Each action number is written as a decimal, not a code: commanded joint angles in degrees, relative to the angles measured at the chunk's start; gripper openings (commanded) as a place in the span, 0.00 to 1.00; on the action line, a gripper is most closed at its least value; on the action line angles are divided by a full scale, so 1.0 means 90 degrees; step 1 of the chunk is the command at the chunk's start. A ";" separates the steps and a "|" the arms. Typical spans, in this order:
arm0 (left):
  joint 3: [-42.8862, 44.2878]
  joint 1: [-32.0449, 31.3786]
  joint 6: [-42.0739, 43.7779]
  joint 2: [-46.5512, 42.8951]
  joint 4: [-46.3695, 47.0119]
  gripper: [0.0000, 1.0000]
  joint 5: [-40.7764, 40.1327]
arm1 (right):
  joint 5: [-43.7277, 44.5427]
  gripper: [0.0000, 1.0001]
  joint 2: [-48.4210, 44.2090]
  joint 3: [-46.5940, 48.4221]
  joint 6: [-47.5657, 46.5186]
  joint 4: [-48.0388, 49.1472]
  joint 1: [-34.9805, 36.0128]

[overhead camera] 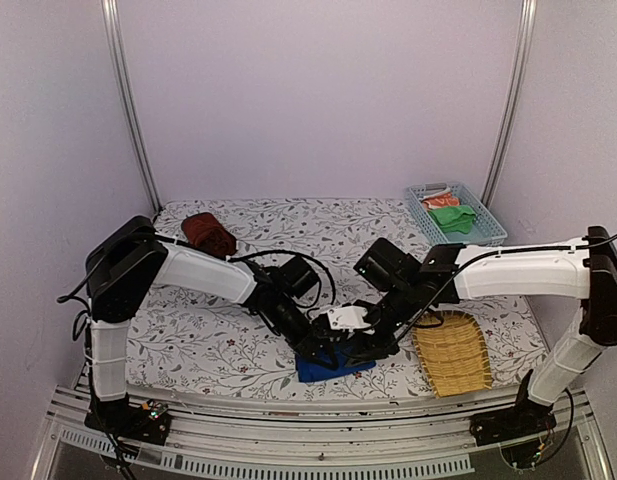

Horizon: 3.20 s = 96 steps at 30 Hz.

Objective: Roll the towels
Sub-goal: Roll the towel at the center of the board.

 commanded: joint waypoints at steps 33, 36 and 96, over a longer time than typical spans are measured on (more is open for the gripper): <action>-0.0354 0.0009 -0.0005 0.0420 -0.1134 0.15 -0.0601 | 0.2692 0.50 0.0343 -0.0722 -0.0009 0.1284 0.0940; -0.0387 0.0006 0.0007 0.0408 -0.1129 0.14 -0.0586 | 0.2894 0.51 0.0630 -0.0805 0.0032 0.1384 0.0942; -0.4121 -0.2210 0.2495 -0.4366 0.3508 0.79 -0.6434 | -0.1875 0.16 0.4942 0.3145 -0.0489 -0.3162 -0.1233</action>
